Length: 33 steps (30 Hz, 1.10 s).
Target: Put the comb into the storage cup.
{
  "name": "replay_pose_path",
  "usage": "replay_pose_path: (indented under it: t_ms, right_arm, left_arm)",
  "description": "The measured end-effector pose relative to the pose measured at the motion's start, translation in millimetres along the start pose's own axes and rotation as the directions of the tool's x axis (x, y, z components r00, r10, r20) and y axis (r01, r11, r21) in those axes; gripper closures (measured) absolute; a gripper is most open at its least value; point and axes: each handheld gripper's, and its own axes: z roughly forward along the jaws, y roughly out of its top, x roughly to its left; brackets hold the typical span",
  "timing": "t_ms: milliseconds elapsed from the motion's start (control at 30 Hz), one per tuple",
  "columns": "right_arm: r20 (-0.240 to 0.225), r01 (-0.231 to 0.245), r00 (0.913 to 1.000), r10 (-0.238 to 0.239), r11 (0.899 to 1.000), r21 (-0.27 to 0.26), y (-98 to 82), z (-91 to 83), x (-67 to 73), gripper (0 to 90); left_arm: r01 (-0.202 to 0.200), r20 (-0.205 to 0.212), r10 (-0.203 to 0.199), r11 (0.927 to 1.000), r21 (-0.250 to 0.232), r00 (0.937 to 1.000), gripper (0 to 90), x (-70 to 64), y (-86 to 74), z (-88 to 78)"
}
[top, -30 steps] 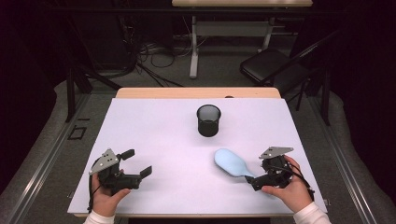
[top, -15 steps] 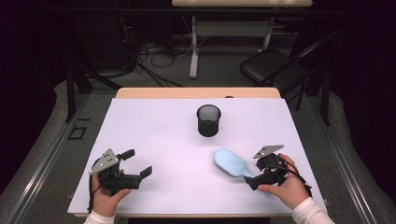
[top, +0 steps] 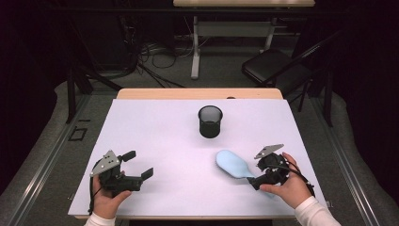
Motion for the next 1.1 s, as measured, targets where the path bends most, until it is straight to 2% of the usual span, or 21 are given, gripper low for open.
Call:
replay_pose_path:
  t_ms: [167,267,500,567,767,867,933,1067,1100]
  right_arm:
    - [-0.009,0.008,0.9999,-0.008,1.0,0.023,0.7,0.9,0.3,14.6]
    - [-0.011,0.03,0.9995,-0.029,0.999,0.032,1.8,1.4,0.0,15.7]
    - [-0.024,0.053,0.9983,-0.052,0.997,0.05,2.8,5.2,1.9,22.3]
    - [-0.033,0.056,0.998,-0.054,0.996,0.065,3.5,6.0,1.9,24.5]
    - [-0.021,0.05,0.9986,-0.048,0.995,0.081,3.5,10.3,1.9,25.1]
    - [-0.046,0.035,0.9984,-0.032,0.996,0.083,3.6,11.8,0.9,34.7]
    - [-0.046,0.018,0.9989,-0.014,0.995,0.093,3.7,12.7,1.1,34.6]
    - [-0.041,0.044,0.9984,-0.039,0.993,0.106,5.1,15.5,0.0,34.4]
    - [-0.041,0.034,0.9987,-0.029,0.993,0.109,5.1,16.3,0.6,34.4]
  left_arm:
    - [-0.001,0.001,0.001,1.0,-0.002,1.0,1.1,-0.2,0.0,0.0]
    - [-0.002,0.001,0.002,1.0,-0.001,1.0,1.1,-0.2,0.0,0.1]
    - [-0.004,-0.001,0.004,1.0,-0.001,1.0,1.1,-0.4,-0.1,0.4]
    - [-0.004,-0.001,0.004,1.0,0.0,1.0,1.1,-0.3,0.0,0.3]
    - [-0.002,-0.002,0.002,1.0,-0.001,1.0,1.1,-0.5,0.0,0.1]
    - [-0.002,-0.002,0.002,1.0,-0.001,1.0,1.1,-0.5,0.0,0.1]
    - [-0.002,-0.001,0.002,1.0,0.0,1.0,1.1,-0.6,0.0,0.2]
    - [-0.005,0.0,0.005,1.0,0.0,1.0,1.1,-0.5,0.0,0.5]
    - [-0.005,0.0,0.005,1.0,0.0,1.0,1.1,-0.5,0.0,0.5]
